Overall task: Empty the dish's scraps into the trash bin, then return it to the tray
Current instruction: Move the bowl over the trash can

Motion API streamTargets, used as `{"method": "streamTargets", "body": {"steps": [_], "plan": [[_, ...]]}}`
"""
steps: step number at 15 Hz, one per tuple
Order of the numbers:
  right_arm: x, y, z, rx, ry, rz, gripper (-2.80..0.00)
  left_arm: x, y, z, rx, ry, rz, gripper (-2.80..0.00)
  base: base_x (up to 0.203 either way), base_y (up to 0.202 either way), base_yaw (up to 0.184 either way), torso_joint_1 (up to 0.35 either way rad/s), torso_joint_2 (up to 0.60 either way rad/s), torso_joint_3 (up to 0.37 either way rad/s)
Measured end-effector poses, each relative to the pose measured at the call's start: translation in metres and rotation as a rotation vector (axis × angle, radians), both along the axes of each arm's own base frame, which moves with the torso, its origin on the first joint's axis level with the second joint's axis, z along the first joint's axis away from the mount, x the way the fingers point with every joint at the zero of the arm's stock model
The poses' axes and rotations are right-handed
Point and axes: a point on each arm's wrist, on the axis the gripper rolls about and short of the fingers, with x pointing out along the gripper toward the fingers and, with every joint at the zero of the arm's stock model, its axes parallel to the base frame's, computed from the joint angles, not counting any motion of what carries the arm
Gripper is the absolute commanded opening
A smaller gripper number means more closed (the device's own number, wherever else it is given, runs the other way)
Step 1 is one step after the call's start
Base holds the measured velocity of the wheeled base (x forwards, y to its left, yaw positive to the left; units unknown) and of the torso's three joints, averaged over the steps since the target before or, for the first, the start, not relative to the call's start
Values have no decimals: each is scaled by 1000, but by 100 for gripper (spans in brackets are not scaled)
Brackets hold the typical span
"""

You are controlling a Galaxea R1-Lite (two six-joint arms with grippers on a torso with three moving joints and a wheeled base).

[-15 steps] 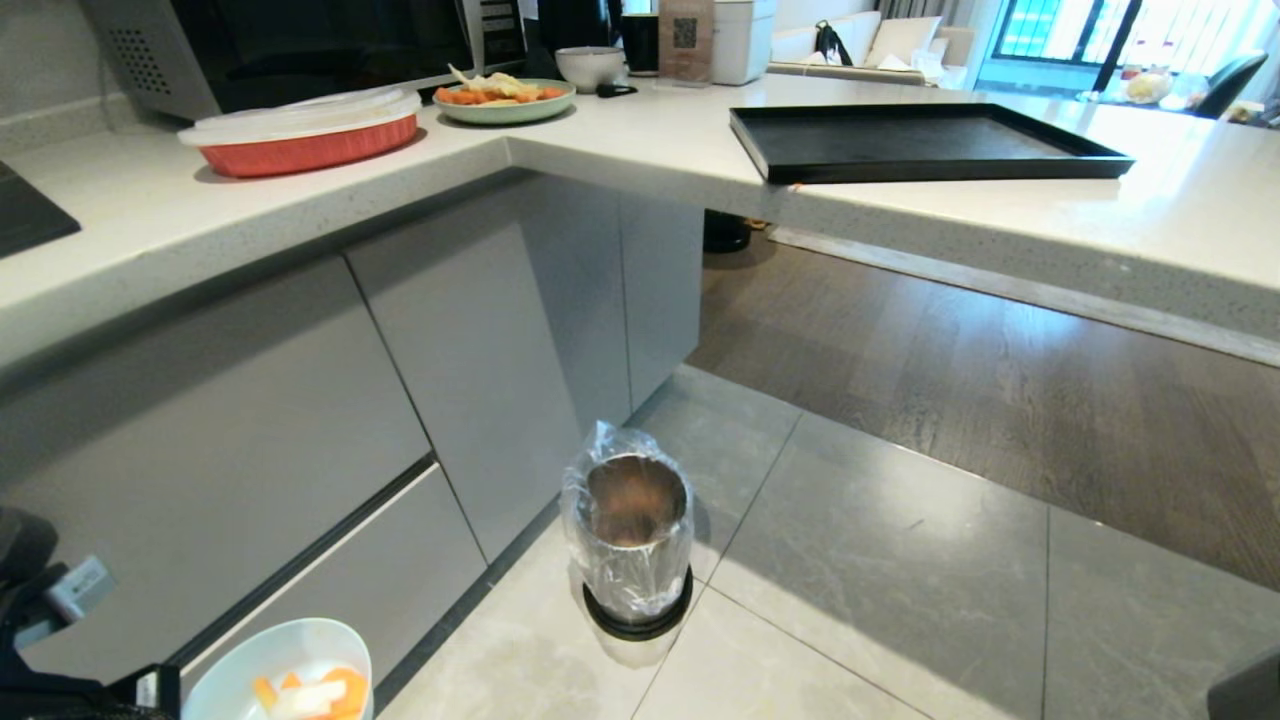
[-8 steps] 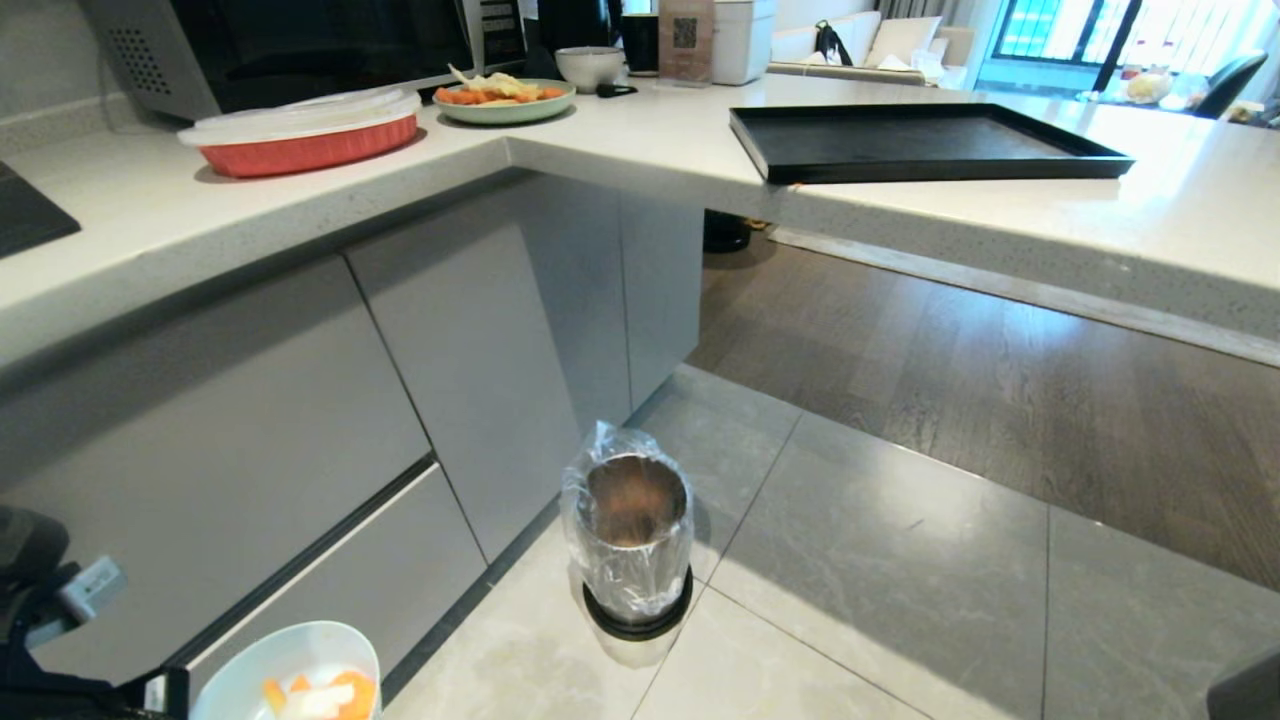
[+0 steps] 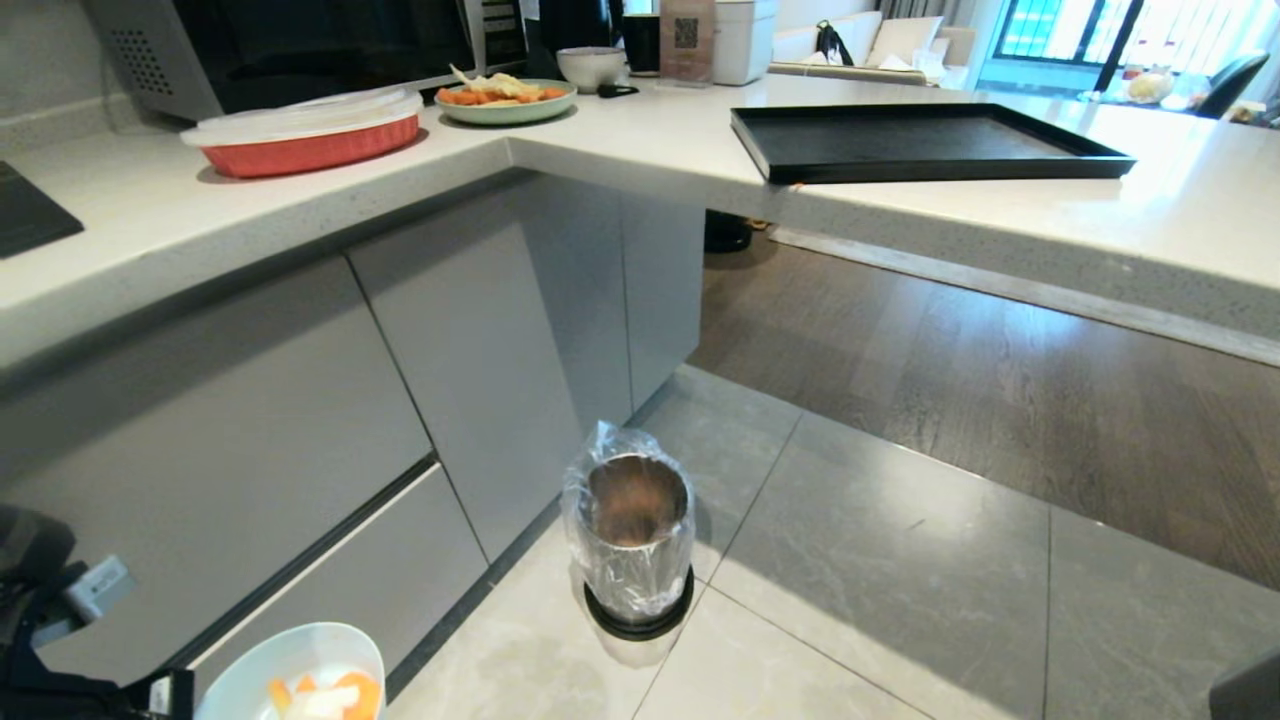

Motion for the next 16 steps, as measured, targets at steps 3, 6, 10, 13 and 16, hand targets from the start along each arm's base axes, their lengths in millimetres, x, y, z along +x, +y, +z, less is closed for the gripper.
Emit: {"method": "streamTargets", "body": {"steps": [3, 6, 10, 13, 16], "plan": [[0, 0, 0, 0, -1, 0, -280, 0, 0, 0, 1, 0, 0, -280, 1, -76, 2, 4, 1, 2], [0, 0, 0, 0, 0, 0, -280, 0, 0, 0, 2, 0, -2, -280, 0, -198, -1, 1, 3, 8], [0, 0, 0, 0, 0, 0, -280, 0, 0, 0, 4, 1, -1, -280, 0, -195, 0, 1, 2, 0], [0, 0, 0, 0, 0, 0, -280, 0, 0, 1, 6, -5, -1, -280, 0, -131, -1, 4, 3, 1], [0, 0, 0, 0, 1, 0, -280, -1, 0, 1, 7, -3, 0, -280, 0, 0, 0, 0, 0, 0]]}}
